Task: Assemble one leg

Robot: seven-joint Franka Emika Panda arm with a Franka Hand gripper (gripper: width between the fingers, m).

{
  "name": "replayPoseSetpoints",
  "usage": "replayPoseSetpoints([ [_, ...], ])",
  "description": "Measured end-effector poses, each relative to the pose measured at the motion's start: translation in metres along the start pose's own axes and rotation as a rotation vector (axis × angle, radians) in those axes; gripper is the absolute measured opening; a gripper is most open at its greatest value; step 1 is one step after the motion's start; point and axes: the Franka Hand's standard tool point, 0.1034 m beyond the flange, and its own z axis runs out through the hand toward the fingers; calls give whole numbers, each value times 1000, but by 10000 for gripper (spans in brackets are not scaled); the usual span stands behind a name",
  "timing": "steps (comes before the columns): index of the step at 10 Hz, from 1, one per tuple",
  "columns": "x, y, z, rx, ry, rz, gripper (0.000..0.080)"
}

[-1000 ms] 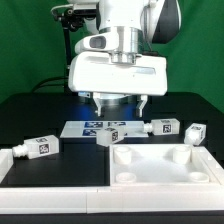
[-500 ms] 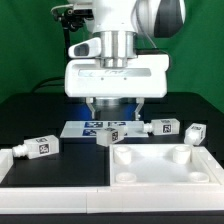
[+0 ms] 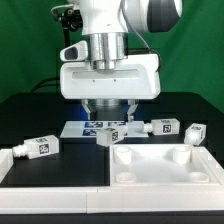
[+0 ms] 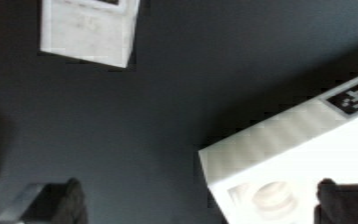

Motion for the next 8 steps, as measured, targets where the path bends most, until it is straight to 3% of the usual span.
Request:
replayPoseSetpoints([
  [1, -8, 5, 1, 8, -158, 47, 649],
  [3, -6, 12, 4, 24, -437, 109, 649],
  [8, -12, 27, 13, 41, -786, 165, 649],
])
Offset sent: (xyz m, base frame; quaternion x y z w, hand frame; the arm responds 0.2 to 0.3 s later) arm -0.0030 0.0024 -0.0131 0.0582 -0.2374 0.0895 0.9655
